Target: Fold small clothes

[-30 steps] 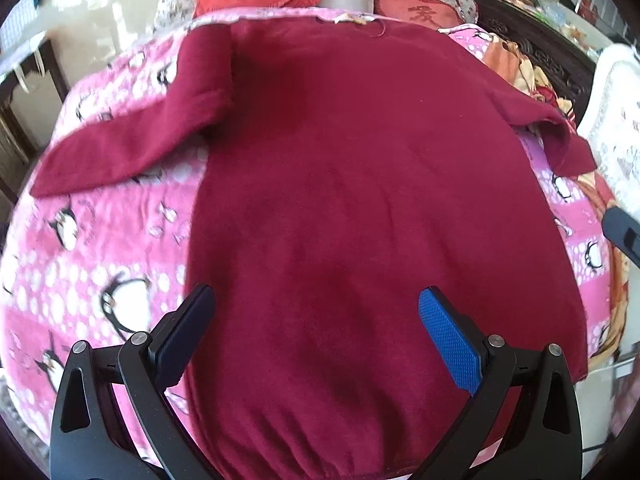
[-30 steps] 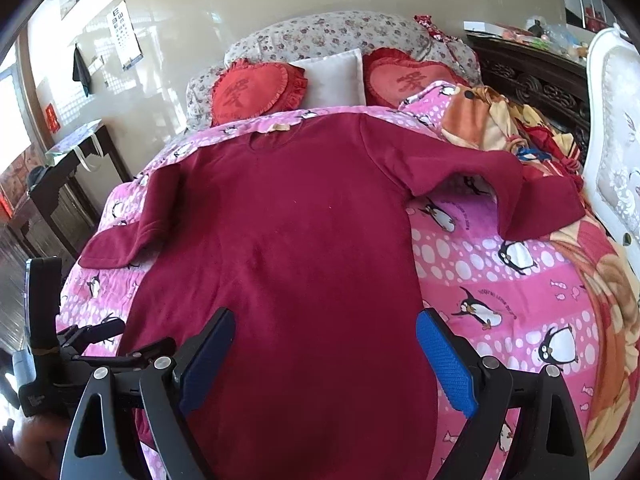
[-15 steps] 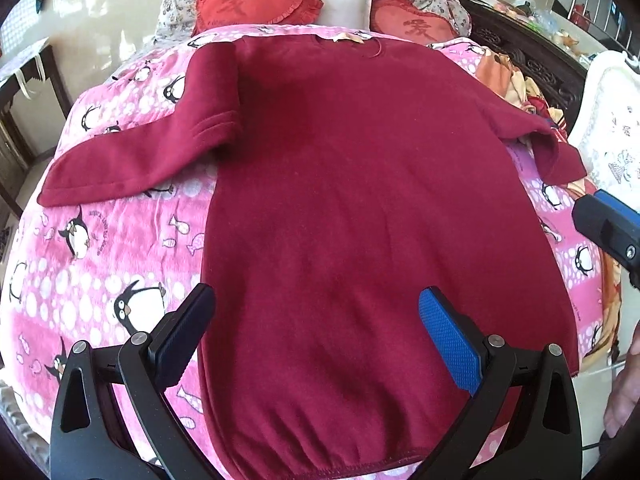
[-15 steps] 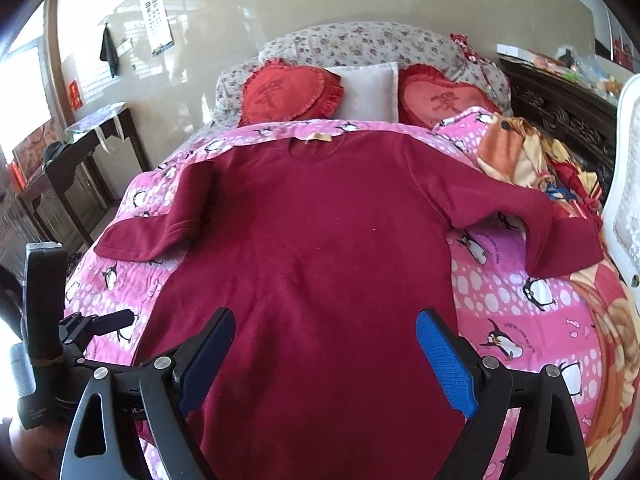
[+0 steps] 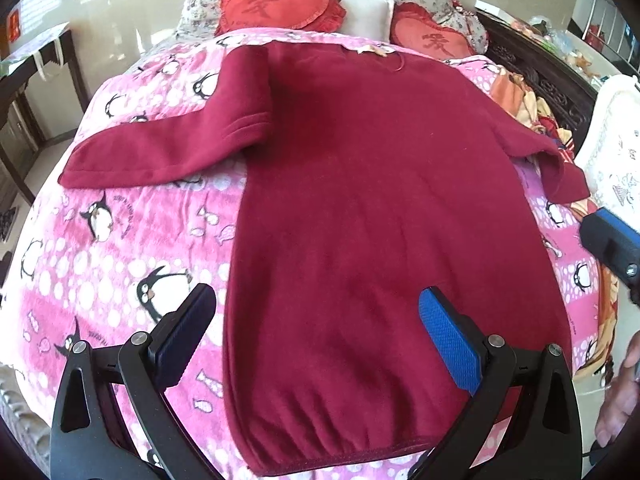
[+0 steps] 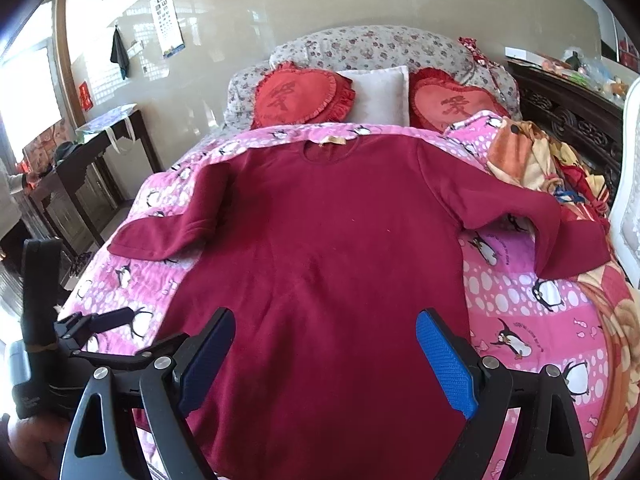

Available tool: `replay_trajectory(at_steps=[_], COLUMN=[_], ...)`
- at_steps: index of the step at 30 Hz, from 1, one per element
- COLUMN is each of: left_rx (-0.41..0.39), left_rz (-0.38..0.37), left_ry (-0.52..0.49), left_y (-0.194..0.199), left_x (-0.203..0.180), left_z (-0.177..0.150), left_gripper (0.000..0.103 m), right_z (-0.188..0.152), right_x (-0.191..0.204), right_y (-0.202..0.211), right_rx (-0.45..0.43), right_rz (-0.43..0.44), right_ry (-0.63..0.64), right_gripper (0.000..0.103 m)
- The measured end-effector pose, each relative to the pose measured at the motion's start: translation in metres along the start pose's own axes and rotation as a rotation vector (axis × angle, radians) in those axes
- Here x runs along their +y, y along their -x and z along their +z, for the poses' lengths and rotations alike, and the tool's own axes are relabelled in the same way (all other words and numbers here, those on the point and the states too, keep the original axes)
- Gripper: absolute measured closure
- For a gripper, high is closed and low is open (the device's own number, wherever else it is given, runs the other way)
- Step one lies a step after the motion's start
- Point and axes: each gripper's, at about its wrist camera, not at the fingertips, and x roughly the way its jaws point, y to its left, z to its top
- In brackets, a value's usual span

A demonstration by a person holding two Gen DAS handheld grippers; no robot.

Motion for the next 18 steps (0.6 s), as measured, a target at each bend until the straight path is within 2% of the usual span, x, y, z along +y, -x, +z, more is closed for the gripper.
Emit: replay_trajectory(at_steps=[7, 18], left_rx=[-0.009, -0.072], left_rz=[-0.004, 0.0], left_ry=[0.001, -0.01], left_y=[0.003, 0.005], left_x=[0.002, 0.002], left_z=[0.004, 0.025], left_gripper=[0.001, 0.001], right_z=[0.003, 0.009], right_x=[0.01, 0.001], right_y=[0.005, -0.005], right_rx=[-0.012, 0.001], right_rz=[0.001, -0.035], right_ry=[0.022, -0.002], right_gripper=[0.012, 0.012])
